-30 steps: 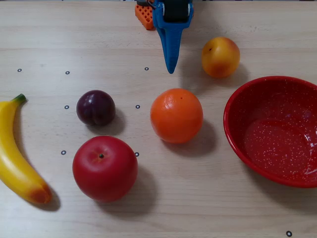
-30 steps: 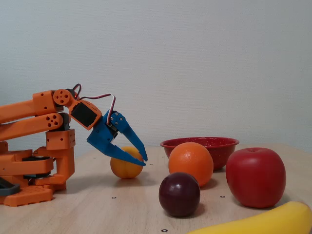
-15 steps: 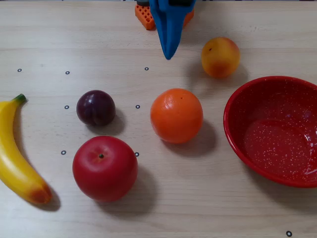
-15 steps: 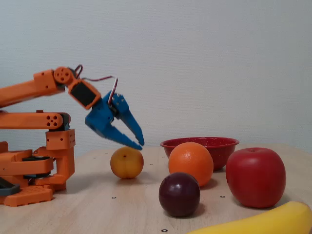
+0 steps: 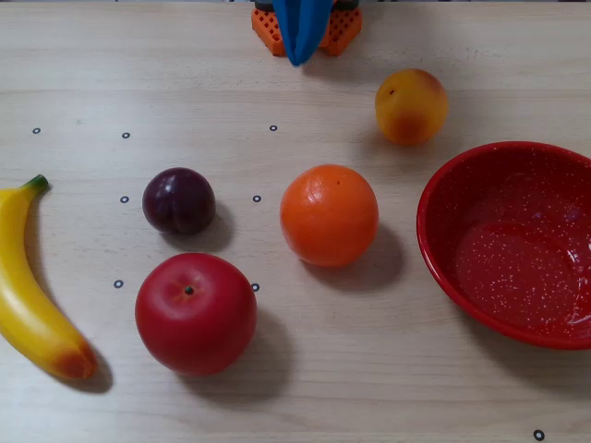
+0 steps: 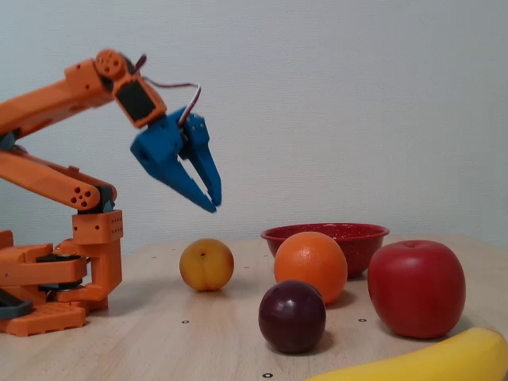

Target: Put peach in the red bowl.

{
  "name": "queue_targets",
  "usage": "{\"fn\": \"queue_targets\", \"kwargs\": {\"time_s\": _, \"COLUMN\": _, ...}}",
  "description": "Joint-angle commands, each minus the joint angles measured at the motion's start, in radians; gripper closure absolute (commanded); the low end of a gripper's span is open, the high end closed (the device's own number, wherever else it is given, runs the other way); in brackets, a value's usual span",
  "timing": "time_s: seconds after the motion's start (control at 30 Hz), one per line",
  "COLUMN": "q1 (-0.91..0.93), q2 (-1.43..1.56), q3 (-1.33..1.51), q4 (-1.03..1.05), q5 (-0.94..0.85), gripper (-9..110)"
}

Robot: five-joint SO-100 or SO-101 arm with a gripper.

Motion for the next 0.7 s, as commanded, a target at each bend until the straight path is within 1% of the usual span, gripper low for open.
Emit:
{"fn": "queue_targets", "kwargs": {"time_s": 0.0, "q1": 0.005, "q2": -0.041, "q3": -0.144, "q4": 0.067, "q5": -0.063, "gripper": 102}}
{"fn": "queue_targets", "kwargs": {"time_s": 0.1, "q1": -0.012, "q2": -0.06, "q3": -0.19, "q4": 0.127, "q5": -0.179, "gripper": 102}}
{"fn": "queue_targets", "kwargs": {"time_s": 0.23, "q1": -0.035, "q2": -0.071, "q3": -0.215, "q4": 0.216, "q5": -0.463, "gripper": 102}}
{"fn": "queue_targets", "kwargs": {"time_s": 0.33, "q1": -0.035, "q2": -0.117, "q3": -0.236, "q4": 0.281, "q5": -0.588, "gripper": 102}}
{"fn": "queue_targets", "kwargs": {"time_s": 0.43, "q1": -0.063, "q2": -0.198, "q3": -0.29, "q4": 0.31, "q5": -0.603, "gripper": 102}}
{"fn": "queue_targets", "kwargs": {"time_s": 0.67, "q1": -0.164, "q2": -0.339, "q3": -0.442, "q4": 0.341, "q5": -0.499, "gripper": 101}}
